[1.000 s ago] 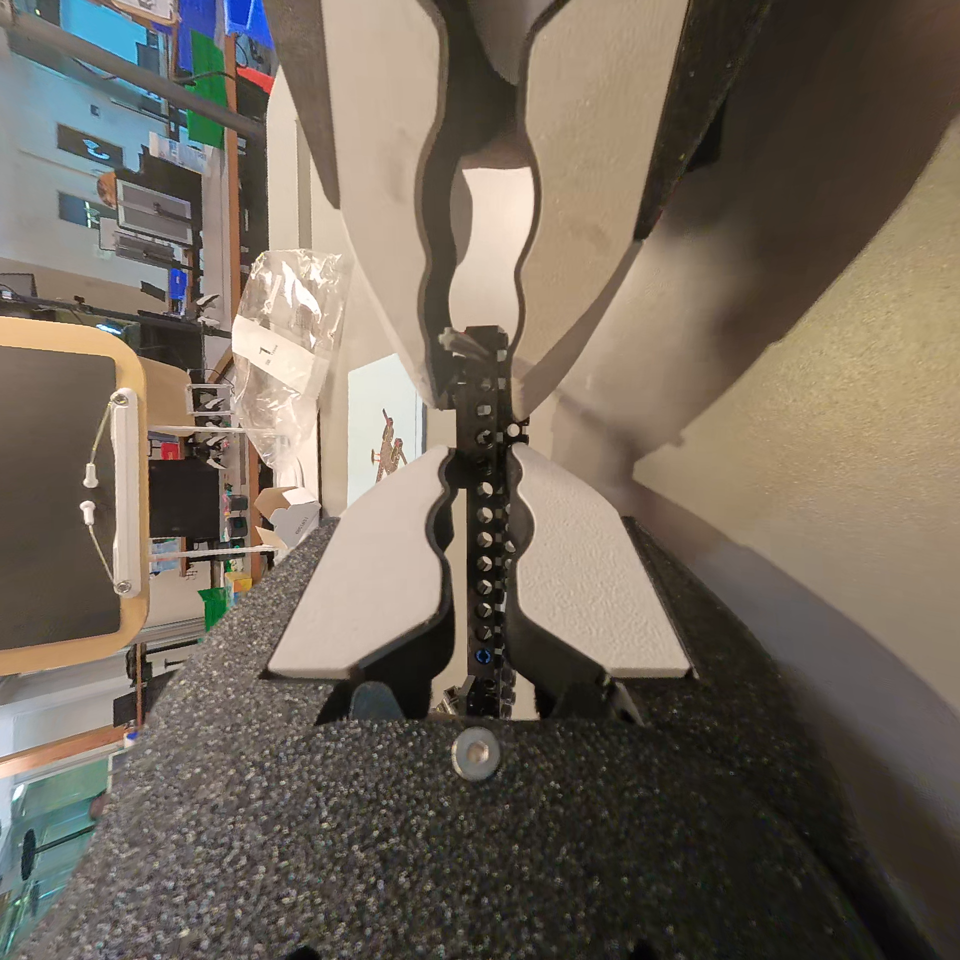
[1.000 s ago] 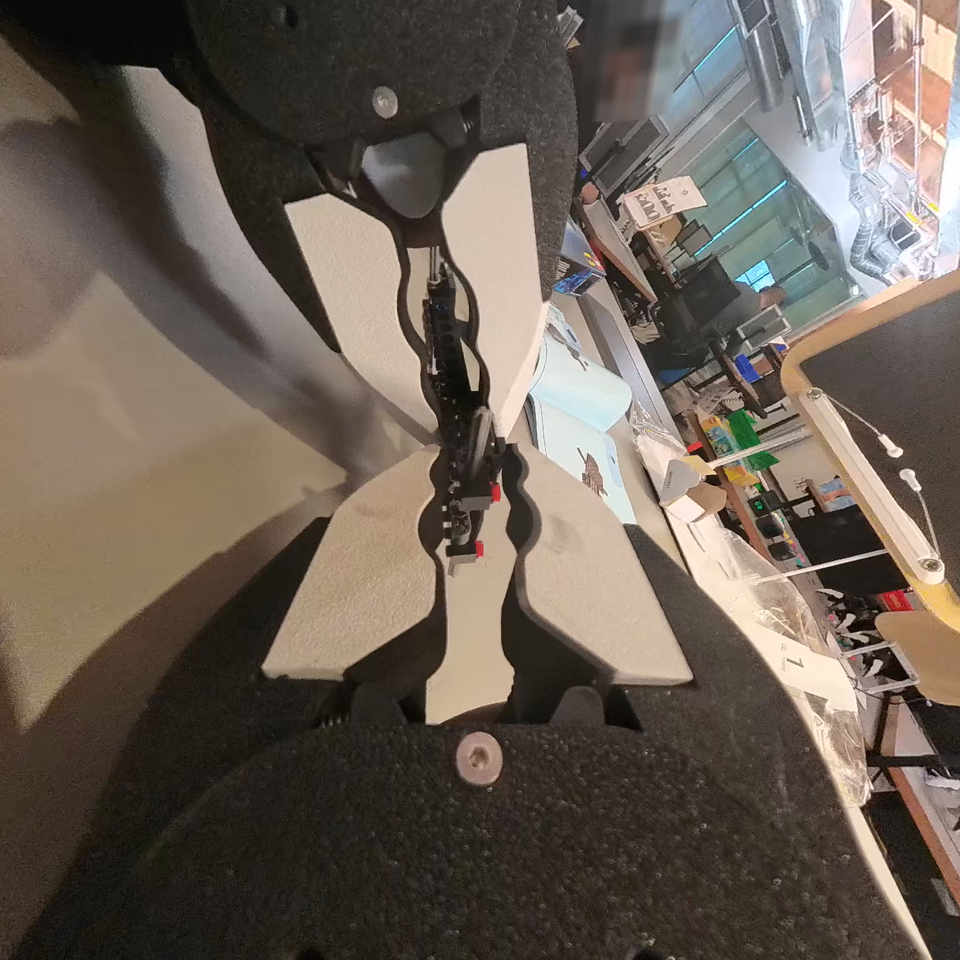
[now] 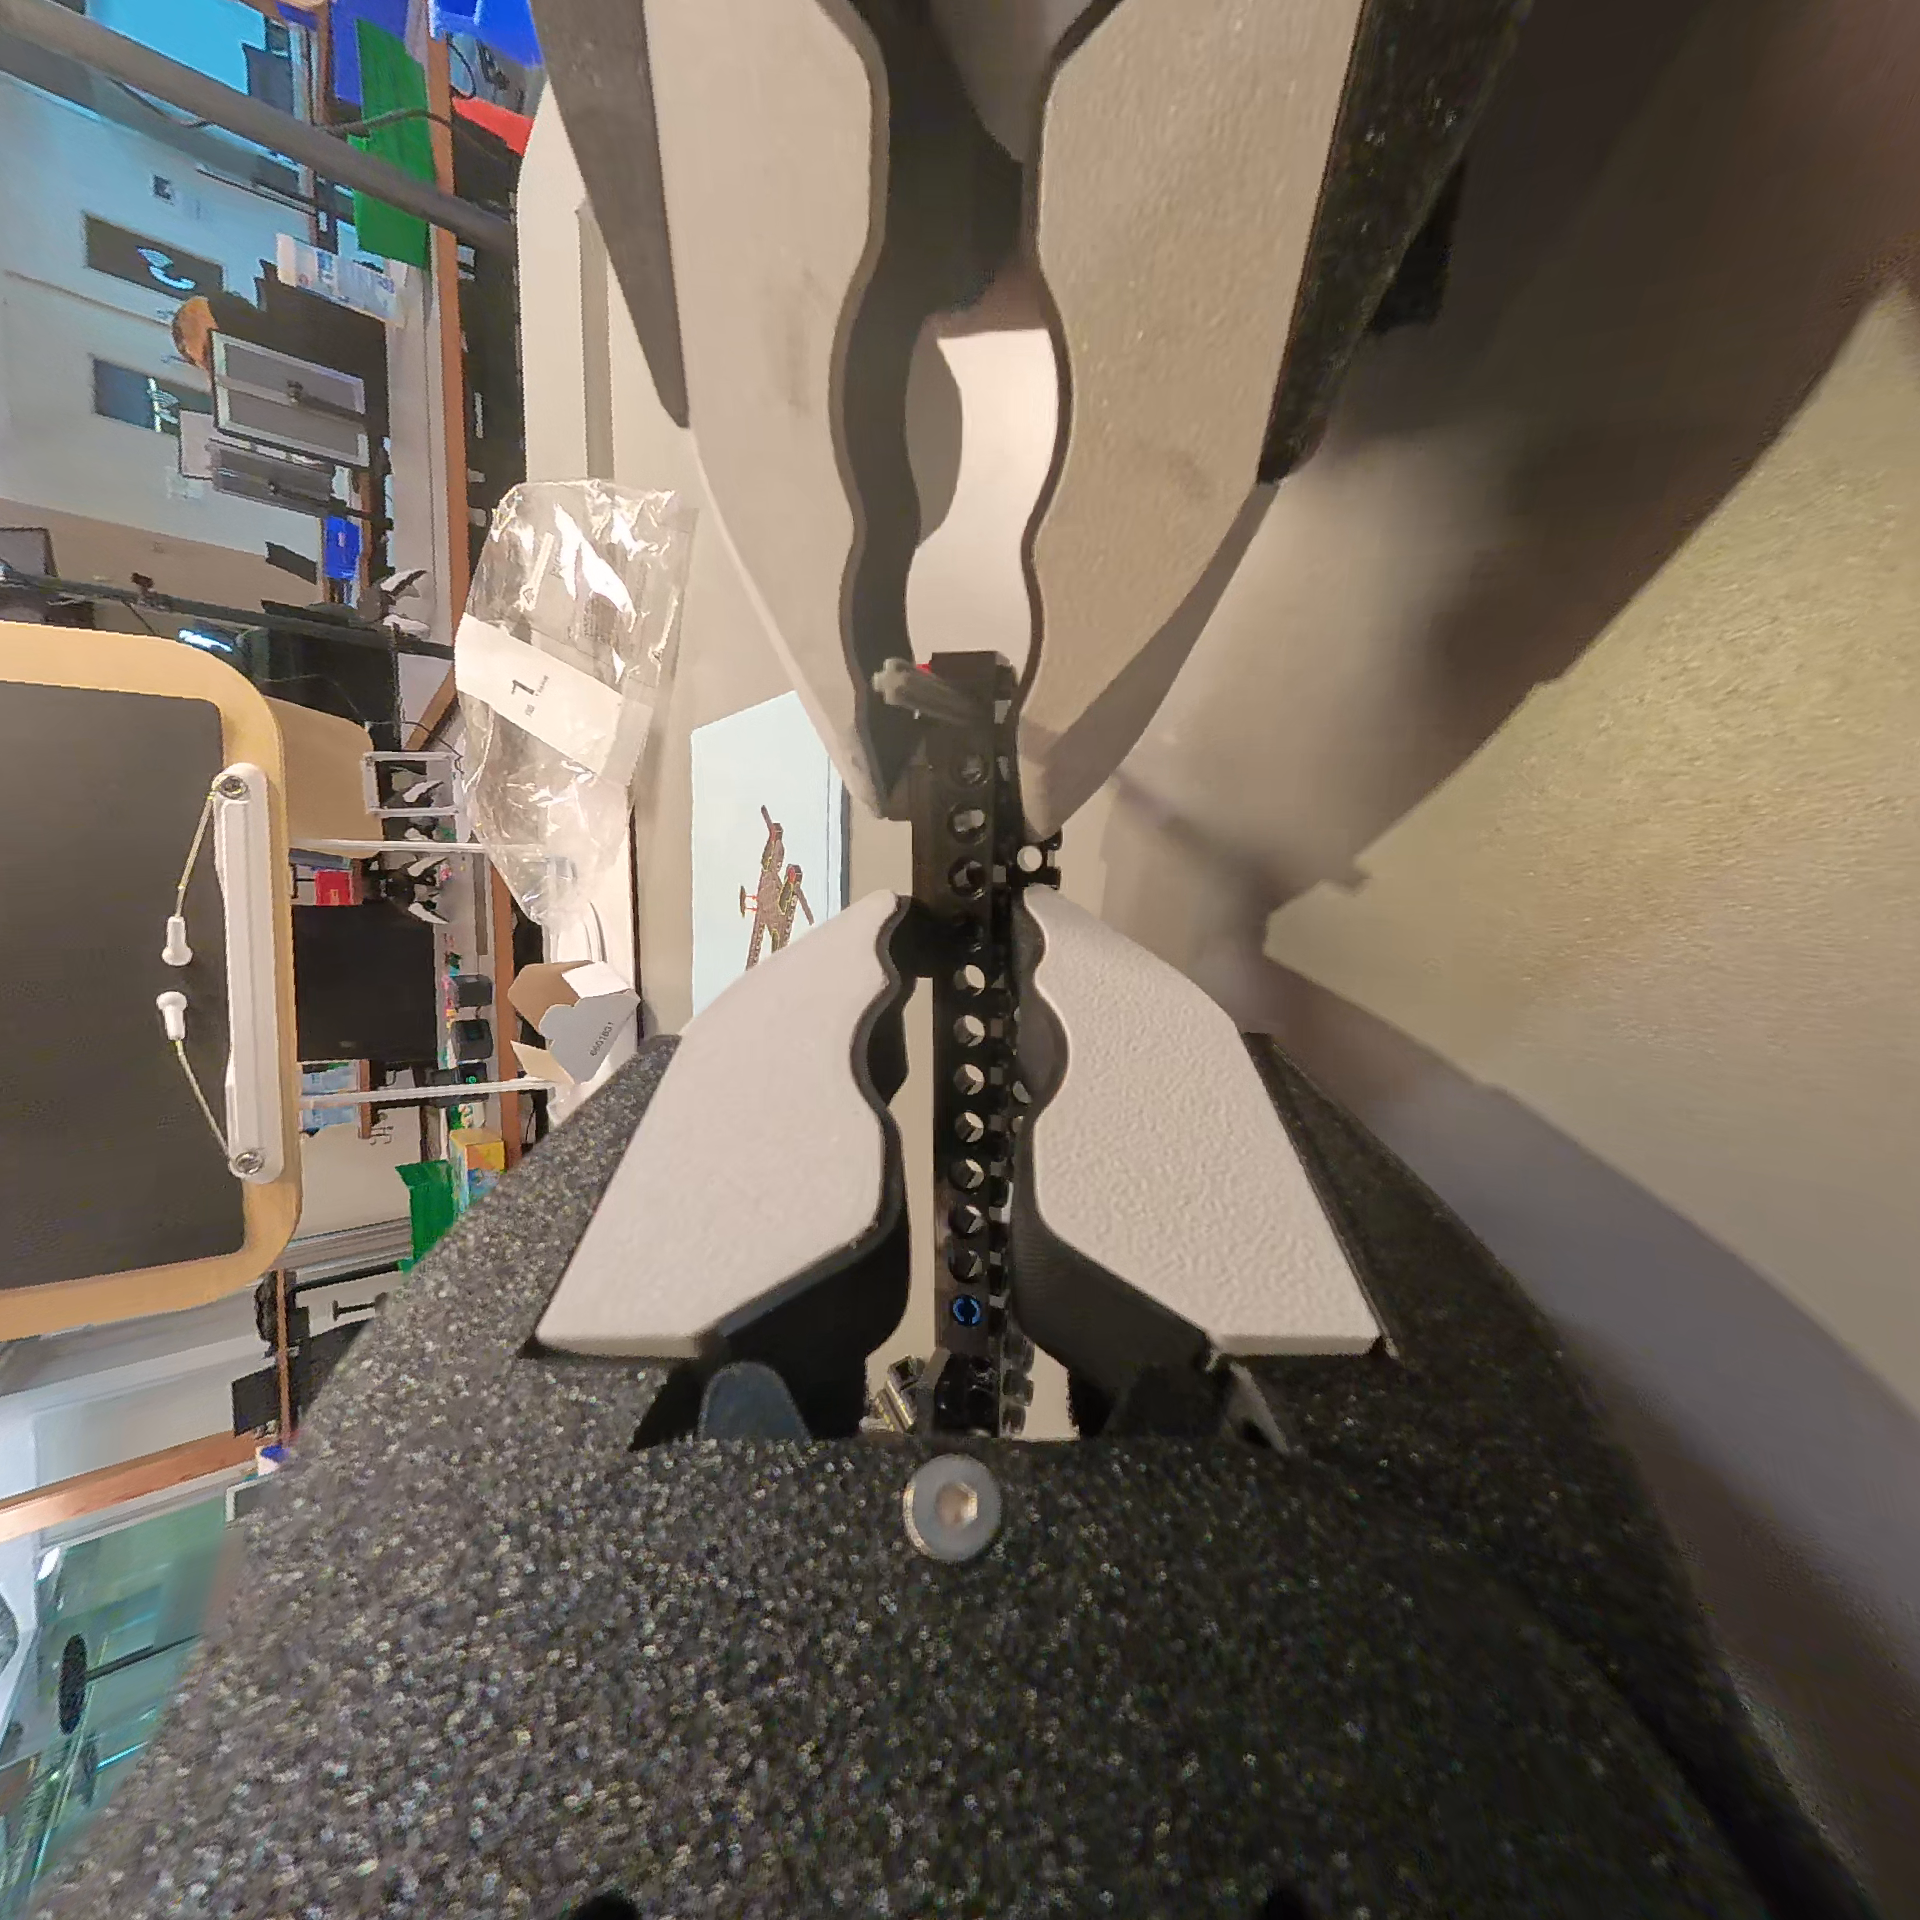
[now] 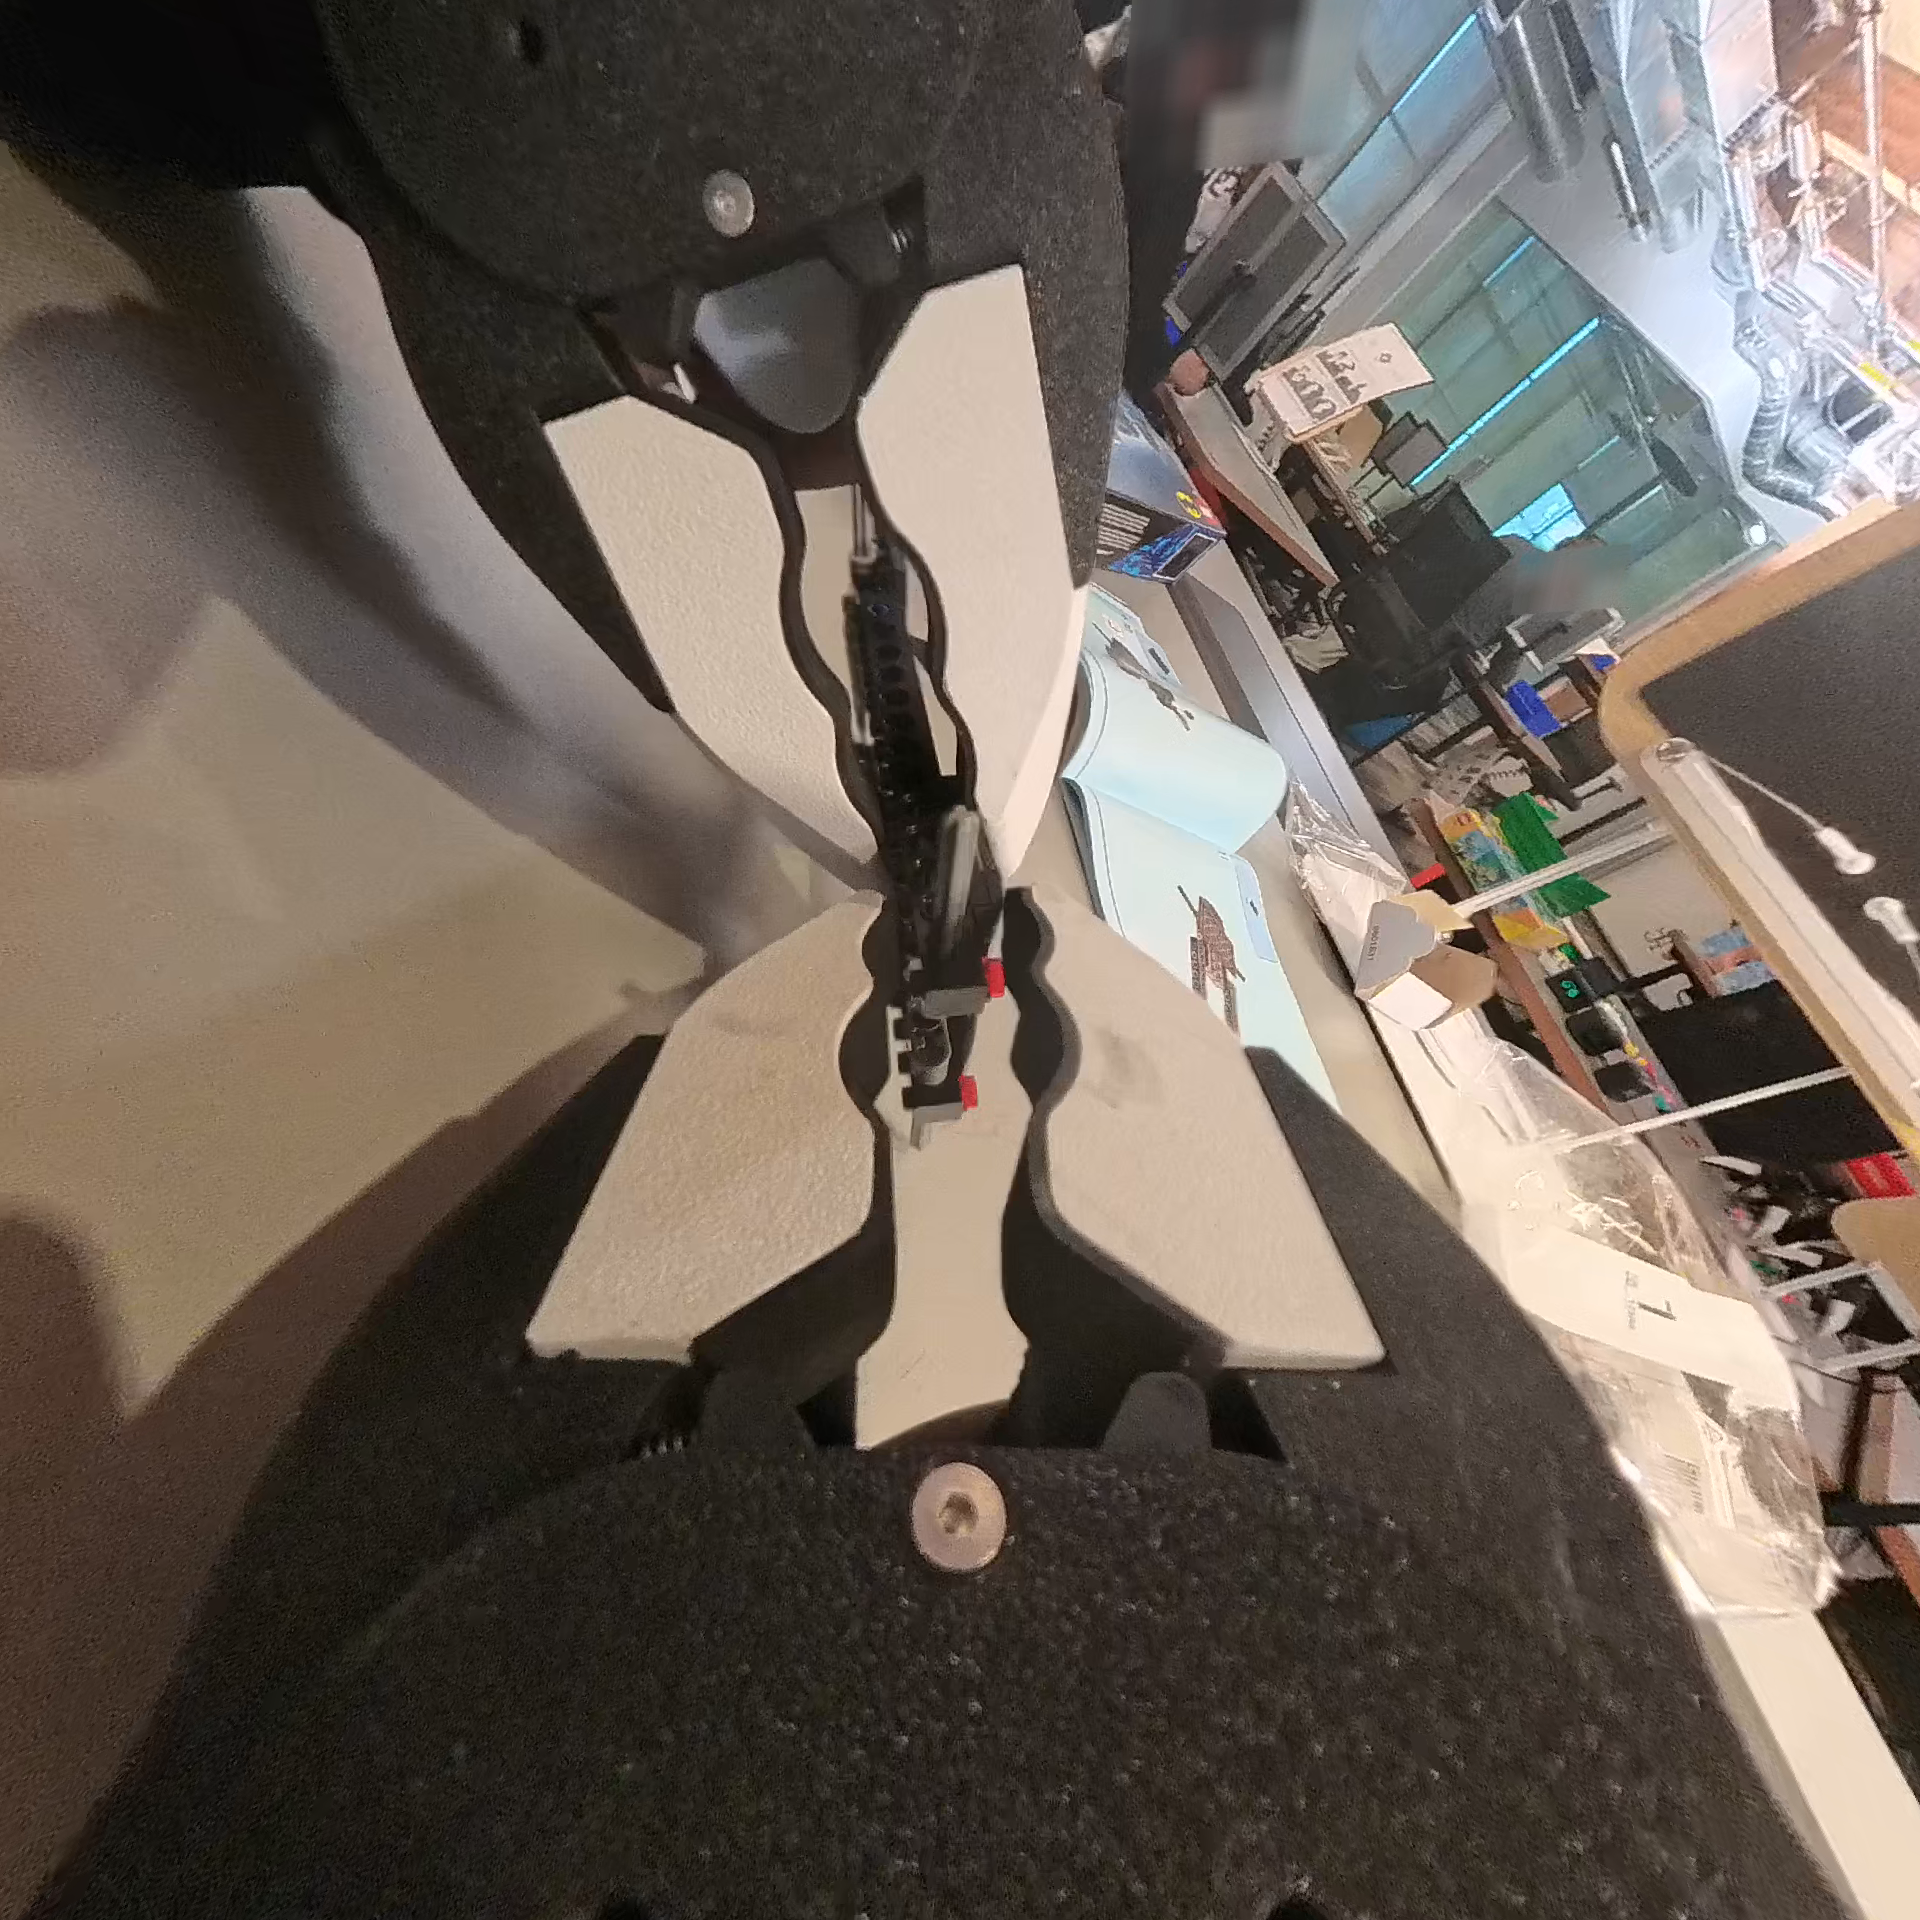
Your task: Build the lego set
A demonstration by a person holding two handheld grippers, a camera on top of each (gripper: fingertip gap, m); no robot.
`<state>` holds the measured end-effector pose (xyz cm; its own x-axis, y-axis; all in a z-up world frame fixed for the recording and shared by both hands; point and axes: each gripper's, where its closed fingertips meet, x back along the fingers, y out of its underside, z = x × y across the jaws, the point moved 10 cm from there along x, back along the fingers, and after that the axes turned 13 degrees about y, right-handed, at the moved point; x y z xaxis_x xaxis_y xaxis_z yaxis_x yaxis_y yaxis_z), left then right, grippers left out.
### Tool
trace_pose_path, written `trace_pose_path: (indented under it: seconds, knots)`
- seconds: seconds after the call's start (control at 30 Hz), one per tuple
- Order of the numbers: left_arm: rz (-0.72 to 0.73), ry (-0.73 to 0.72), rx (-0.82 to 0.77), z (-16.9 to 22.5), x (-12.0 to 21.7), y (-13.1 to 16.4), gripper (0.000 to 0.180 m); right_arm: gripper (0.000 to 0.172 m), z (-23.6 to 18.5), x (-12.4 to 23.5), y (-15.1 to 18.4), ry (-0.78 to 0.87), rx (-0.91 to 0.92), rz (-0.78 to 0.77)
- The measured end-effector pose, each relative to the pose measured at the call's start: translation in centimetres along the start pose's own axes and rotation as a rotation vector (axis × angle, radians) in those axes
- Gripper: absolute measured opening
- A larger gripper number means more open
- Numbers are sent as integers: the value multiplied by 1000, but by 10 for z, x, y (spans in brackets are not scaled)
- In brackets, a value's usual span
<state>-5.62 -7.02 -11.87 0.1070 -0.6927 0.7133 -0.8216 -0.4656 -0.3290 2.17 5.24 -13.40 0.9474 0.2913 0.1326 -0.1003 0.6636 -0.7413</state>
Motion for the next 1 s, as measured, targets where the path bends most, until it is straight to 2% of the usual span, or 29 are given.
trace_pose_path:
  seconds: [0.1, 0.47, 0.73, 0.93, 1.0]
  knots:
    - [-14, -11, -1, 0, 0, 2, 17, 25, -2, 1, 3, 57, 64, -7]
    - [-15, 11, -9, 0, 0, 4, 16, 18, -6, 1, 4, 69, 161, 41]
    - [-20, 22, -1, -1, 1, 1, 16, 16, -3, 3, 2, 17, 147, 26]
    - [-13, 10, 7, -1, 0, 3, 16, 18, -4, 1, 2, 52, 151, 19]
    - [-20, 7, 12, -2, 0, 4, 17, 24, -5, 1, 3, 85, 176, 18]
